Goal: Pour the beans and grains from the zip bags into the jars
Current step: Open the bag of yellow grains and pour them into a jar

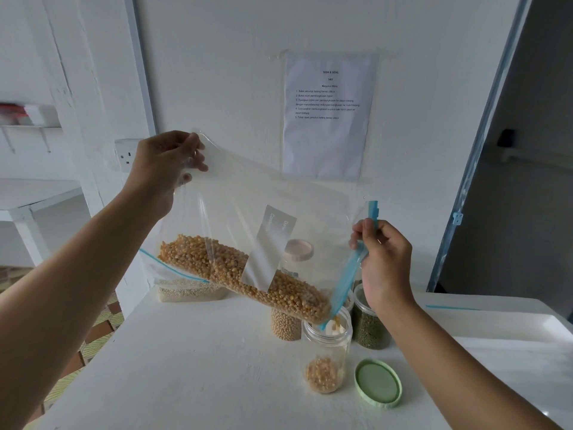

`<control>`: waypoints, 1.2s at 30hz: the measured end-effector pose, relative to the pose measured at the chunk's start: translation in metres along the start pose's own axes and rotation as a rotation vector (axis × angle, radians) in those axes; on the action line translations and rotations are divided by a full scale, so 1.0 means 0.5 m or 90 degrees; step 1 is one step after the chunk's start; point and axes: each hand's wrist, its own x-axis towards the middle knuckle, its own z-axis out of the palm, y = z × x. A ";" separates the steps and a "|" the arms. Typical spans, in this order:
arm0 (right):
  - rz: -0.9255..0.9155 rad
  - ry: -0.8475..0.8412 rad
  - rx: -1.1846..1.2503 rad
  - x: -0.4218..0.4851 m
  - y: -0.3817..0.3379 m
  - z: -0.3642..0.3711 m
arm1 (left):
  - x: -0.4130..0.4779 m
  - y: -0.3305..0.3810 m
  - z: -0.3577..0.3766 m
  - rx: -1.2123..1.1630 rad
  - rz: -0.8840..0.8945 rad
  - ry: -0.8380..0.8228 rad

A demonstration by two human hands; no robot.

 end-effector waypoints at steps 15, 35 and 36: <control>0.016 0.020 0.003 0.002 0.003 -0.003 | 0.015 0.008 0.002 0.011 0.023 -0.017; 0.005 0.046 -0.009 -0.004 0.008 -0.009 | 0.024 0.005 0.008 0.012 0.025 -0.032; 0.005 0.046 -0.008 -0.004 0.008 -0.009 | 0.024 0.005 0.008 0.012 0.027 -0.033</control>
